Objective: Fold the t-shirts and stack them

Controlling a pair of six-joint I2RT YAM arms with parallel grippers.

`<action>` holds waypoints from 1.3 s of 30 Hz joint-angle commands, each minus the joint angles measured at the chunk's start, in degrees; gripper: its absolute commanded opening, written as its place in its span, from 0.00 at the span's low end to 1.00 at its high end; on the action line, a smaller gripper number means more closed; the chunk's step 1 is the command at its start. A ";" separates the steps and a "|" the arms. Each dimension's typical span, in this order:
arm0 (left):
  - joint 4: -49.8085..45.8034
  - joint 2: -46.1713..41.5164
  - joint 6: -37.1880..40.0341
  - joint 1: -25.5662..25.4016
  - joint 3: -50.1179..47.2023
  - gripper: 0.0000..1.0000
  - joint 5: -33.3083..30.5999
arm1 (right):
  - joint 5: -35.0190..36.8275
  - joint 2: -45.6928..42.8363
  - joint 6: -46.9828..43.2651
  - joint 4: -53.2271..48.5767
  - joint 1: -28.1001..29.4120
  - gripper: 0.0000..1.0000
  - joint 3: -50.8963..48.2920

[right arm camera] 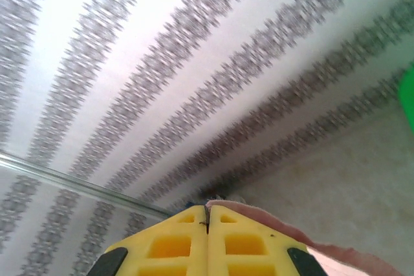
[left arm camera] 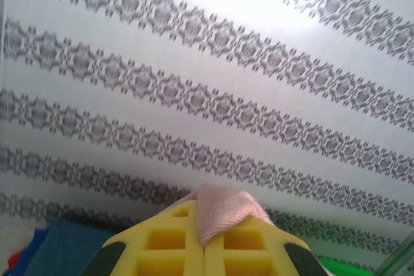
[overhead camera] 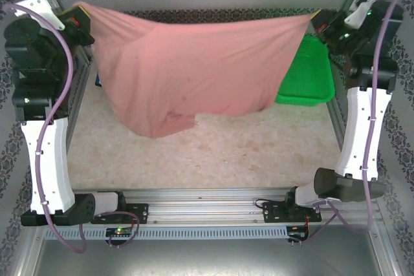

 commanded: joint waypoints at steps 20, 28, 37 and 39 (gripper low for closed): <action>4.03 -1.71 14.08 1.02 19.61 0.00 -5.10 | -24.00 -5.80 11.42 7.00 -10.64 0.00 10.89; 4.18 -1.54 14.53 0.95 25.72 0.00 -4.50 | -31.83 -9.46 16.18 7.77 -12.36 0.00 9.91; 3.37 -1.62 14.57 0.93 29.37 0.00 -4.39 | -34.62 -16.37 18.86 9.28 -12.04 0.00 3.06; 2.39 -2.19 15.10 0.94 25.53 0.00 -5.71 | -33.32 -17.69 15.72 4.31 -12.56 0.00 -1.74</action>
